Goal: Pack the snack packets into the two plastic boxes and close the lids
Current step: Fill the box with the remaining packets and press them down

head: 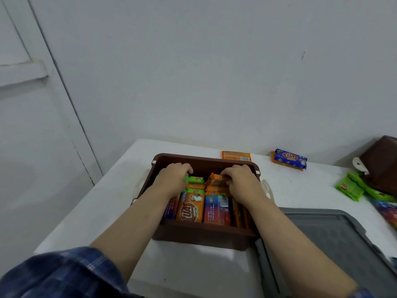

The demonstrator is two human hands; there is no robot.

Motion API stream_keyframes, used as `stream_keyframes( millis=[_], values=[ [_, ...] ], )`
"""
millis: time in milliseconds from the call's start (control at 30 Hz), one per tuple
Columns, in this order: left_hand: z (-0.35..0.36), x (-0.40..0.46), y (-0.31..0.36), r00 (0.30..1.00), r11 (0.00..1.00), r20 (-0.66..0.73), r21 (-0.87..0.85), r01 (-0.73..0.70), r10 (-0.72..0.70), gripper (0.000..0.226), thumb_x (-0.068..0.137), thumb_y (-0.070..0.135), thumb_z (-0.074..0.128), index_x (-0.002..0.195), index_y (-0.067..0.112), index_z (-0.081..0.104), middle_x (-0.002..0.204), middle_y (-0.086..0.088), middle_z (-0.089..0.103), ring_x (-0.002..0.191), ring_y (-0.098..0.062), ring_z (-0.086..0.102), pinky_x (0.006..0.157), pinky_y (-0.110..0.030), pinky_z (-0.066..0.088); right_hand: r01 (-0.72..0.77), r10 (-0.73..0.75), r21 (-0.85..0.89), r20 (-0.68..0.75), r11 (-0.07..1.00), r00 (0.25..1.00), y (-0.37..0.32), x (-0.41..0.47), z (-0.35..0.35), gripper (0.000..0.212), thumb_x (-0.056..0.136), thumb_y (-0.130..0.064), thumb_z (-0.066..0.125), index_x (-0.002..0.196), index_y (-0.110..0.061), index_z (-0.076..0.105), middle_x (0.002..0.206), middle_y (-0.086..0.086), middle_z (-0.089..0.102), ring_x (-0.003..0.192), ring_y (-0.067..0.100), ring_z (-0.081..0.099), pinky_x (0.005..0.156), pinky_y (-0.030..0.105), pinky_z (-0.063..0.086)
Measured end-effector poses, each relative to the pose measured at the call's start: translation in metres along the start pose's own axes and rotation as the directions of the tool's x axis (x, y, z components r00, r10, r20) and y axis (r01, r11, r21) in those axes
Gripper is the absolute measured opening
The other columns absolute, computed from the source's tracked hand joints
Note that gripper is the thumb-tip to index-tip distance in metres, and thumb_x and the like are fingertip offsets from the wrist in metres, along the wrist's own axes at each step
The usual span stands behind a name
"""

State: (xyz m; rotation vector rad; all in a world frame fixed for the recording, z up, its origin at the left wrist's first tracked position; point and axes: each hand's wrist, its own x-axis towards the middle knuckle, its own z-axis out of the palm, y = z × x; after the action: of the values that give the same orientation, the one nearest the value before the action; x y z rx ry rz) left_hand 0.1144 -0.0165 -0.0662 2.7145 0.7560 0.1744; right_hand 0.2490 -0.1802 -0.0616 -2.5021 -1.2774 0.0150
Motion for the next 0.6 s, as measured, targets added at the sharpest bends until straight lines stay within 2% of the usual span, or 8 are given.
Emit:
stream_keyframes(
  millis=[67, 167, 300, 367, 433, 500, 600],
  values=[
    [0.000, 0.001, 0.003, 1.000, 0.995, 0.022, 0.103, -0.012, 0.010, 0.033, 0.094, 0.016, 0.054, 0.126, 0.024, 0.056, 0.126, -0.005, 0.051, 0.119, -0.023, 0.044, 0.096, -0.041, 0.043, 0.003, -0.003, -0.002, -0.003, 1.000, 1.000, 0.000, 0.000, 0.000, 0.040, 0.094, -0.010, 0.054, 0.131, -0.026, 0.057, 0.126, 0.000, 0.056, 0.121, 0.022, 0.043, 0.096, 0.038, 0.047],
    [-0.002, 0.000, 0.004, 0.999, 0.982, -0.001, 0.183, -0.045, 0.046, 0.029, 0.094, 0.019, 0.052, 0.122, 0.024, 0.059, 0.122, -0.006, 0.052, 0.116, -0.024, 0.044, 0.093, -0.040, 0.042, -0.003, 0.003, 0.007, -0.024, 1.000, 1.000, -0.001, 0.000, 0.000, 0.040, 0.094, -0.008, 0.052, 0.130, -0.024, 0.056, 0.127, 0.001, 0.056, 0.121, 0.025, 0.040, 0.094, 0.038, 0.043],
    [-0.003, -0.007, 0.003, 0.961, 0.987, -0.229, 0.076, -0.138, 0.152, 0.029, 0.095, 0.012, 0.048, 0.122, 0.018, 0.057, 0.114, -0.004, 0.053, 0.108, -0.020, 0.046, 0.088, -0.037, 0.044, -0.024, 0.044, 0.135, -0.147, 0.991, 0.988, -0.001, -0.001, -0.001, 0.038, 0.094, -0.005, 0.050, 0.130, -0.018, 0.053, 0.134, 0.007, 0.051, 0.122, 0.028, 0.044, 0.099, 0.037, 0.041],
    [-0.003, -0.012, 0.009, 0.934, 0.981, -0.299, 0.052, -0.189, 0.195, 0.033, 0.093, 0.007, 0.049, 0.124, 0.016, 0.055, 0.113, -0.003, 0.051, 0.099, -0.018, 0.049, 0.081, -0.035, 0.048, -0.038, 0.084, 0.240, -0.186, 0.970, 0.979, -0.001, -0.001, -0.003, 0.037, 0.097, -0.006, 0.048, 0.132, -0.017, 0.050, 0.137, 0.007, 0.048, 0.123, 0.026, 0.048, 0.095, 0.032, 0.044],
    [-0.001, -0.013, 0.013, 0.921, 0.975, -0.320, 0.092, -0.202, 0.221, 0.037, 0.089, 0.005, 0.052, 0.124, 0.018, 0.054, 0.112, -0.002, 0.051, 0.086, -0.016, 0.047, 0.072, -0.032, 0.045, -0.024, 0.085, 0.300, -0.192, 0.954, 0.978, 0.000, -0.002, -0.004, 0.036, 0.099, -0.008, 0.046, 0.133, -0.018, 0.050, 0.138, 0.004, 0.048, 0.122, 0.023, 0.050, 0.088, 0.025, 0.042],
    [0.000, -0.014, 0.014, 0.920, 0.975, -0.325, 0.113, -0.191, 0.218, 0.038, 0.089, 0.005, 0.053, 0.124, 0.020, 0.054, 0.110, -0.001, 0.051, 0.082, -0.014, 0.044, 0.072, -0.031, 0.042, 0.020, 0.031, 0.281, -0.178, 0.960, 0.984, 0.001, -0.003, -0.003, 0.035, 0.098, -0.007, 0.046, 0.130, -0.019, 0.053, 0.133, 0.003, 0.051, 0.118, 0.023, 0.051, 0.087, 0.024, 0.041],
    [-0.002, -0.014, 0.010, 0.922, 0.985, -0.347, 0.048, -0.163, 0.169, 0.038, 0.089, 0.003, 0.051, 0.122, 0.020, 0.056, 0.109, 0.001, 0.051, 0.082, -0.014, 0.047, 0.072, -0.031, 0.044, 0.033, -0.028, 0.086, -0.053, 0.996, 0.998, 0.000, -0.003, -0.001, 0.041, 0.093, -0.003, 0.051, 0.128, -0.022, 0.058, 0.126, 0.002, 0.054, 0.115, 0.026, 0.052, 0.093, 0.036, 0.048]
  ],
)
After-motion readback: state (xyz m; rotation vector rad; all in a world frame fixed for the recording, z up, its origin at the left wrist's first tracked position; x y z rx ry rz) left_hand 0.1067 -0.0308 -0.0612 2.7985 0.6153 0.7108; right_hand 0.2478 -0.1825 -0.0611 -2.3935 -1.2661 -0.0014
